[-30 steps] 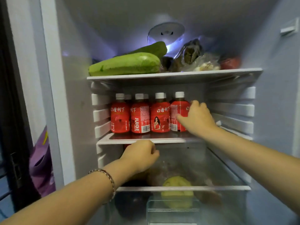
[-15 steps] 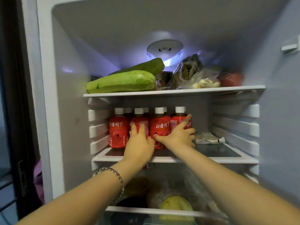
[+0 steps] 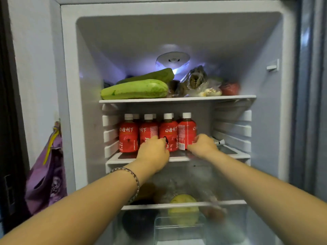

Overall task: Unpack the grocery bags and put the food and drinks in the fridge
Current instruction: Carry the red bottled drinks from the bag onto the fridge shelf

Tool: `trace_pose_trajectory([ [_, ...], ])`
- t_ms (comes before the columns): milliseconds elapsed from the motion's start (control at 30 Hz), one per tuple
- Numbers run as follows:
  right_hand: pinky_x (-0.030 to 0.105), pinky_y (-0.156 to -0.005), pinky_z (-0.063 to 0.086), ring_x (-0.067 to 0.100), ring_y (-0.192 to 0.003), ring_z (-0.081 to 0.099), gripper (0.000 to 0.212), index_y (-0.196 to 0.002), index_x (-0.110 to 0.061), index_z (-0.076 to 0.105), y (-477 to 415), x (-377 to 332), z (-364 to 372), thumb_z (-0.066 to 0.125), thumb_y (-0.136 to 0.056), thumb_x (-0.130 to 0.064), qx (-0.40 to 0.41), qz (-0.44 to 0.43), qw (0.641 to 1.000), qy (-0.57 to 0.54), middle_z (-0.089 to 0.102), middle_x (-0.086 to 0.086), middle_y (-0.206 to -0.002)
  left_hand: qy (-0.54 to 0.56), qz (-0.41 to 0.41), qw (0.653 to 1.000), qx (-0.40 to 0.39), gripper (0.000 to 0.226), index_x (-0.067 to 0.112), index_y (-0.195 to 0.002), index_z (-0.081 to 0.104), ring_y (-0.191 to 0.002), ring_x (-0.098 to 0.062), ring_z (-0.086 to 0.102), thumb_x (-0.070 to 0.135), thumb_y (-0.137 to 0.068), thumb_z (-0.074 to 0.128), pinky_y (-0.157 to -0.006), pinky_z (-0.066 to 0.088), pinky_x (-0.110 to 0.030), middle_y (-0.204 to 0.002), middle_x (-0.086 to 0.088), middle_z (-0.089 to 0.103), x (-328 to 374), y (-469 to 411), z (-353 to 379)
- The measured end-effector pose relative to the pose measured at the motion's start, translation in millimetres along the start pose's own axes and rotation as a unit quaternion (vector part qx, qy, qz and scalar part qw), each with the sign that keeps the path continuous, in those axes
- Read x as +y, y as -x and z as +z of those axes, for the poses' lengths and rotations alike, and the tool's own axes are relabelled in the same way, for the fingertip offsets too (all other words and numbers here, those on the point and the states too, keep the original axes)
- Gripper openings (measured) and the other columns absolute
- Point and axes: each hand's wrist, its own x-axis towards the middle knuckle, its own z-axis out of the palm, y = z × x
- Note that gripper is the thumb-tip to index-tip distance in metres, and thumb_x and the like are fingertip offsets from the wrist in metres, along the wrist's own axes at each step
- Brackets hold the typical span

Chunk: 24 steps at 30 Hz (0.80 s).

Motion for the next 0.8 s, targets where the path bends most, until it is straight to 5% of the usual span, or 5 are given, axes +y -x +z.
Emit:
trace_pose_trajectory([
  [233, 0.027, -0.068, 0.052, 0.020, -0.067, 0.063, 0.023, -0.063, -0.012, 0.060, 139, 39, -57, 0.053, -0.085, -0.014, -0.060, 0.057, 0.991, 0.101, 0.069, 0.011, -0.074, 0.050, 0.154, 0.969, -0.185, 0.023, 0.005, -0.088, 0.061, -0.103, -0.032, 0.060, 0.023, -0.093, 0.047, -0.083, 0.047, -0.035, -0.112, -0.017, 0.065, 64, 73, 0],
  [333, 0.024, -0.062, 0.053, 0.010, -0.051, 0.060, 0.018, -0.076, -0.007, 0.066, 216, 77, -82, 0.056, -0.087, -0.017, -0.072, 0.150, 0.978, 0.126, 0.068, 0.001, -0.061, 0.042, 0.240, 0.928, -0.282, 0.028, 0.008, -0.069, 0.051, -0.087, -0.029, 0.065, 0.024, -0.092, 0.046, -0.081, 0.051, -0.034, -0.098, -0.015, 0.070, 111, 125, 13],
  [467, 0.028, -0.071, 0.050, 0.026, -0.082, 0.065, 0.020, -0.095, -0.008, 0.068, 338, 112, -128, 0.054, -0.087, -0.020, -0.061, 0.242, 0.945, 0.211, 0.066, 0.010, -0.088, 0.092, 0.348, 0.864, -0.352, 0.019, 0.006, -0.091, 0.059, -0.083, -0.030, 0.065, 0.021, -0.090, 0.048, -0.078, 0.053, -0.034, -0.093, -0.015, 0.065, 189, 207, 17],
  [667, 0.025, -0.057, 0.048, 0.015, -0.060, 0.058, 0.025, -0.101, -0.004, 0.068, 566, 175, -212, 0.053, -0.090, -0.020, -0.028, 0.457, 0.865, 0.205, 0.071, 0.012, -0.092, 0.132, 0.547, 0.738, -0.372, 0.024, 0.008, -0.087, 0.060, -0.098, -0.032, 0.061, 0.028, -0.092, 0.048, -0.076, 0.045, -0.033, -0.096, -0.015, 0.063, 313, 400, -5],
  [800, 0.030, -0.068, 0.051, 0.018, -0.065, 0.059, 0.028, -0.104, -0.001, 0.068, 715, 190, -257, 0.051, -0.091, -0.018, 0.018, 0.558, 0.808, 0.187, 0.072, 0.014, -0.096, 0.120, 0.635, 0.673, -0.360, 0.027, 0.008, -0.105, 0.056, -0.098, -0.032, 0.058, 0.030, -0.096, 0.042, -0.078, 0.046, -0.036, -0.109, -0.013, 0.061, 376, 532, -24],
])
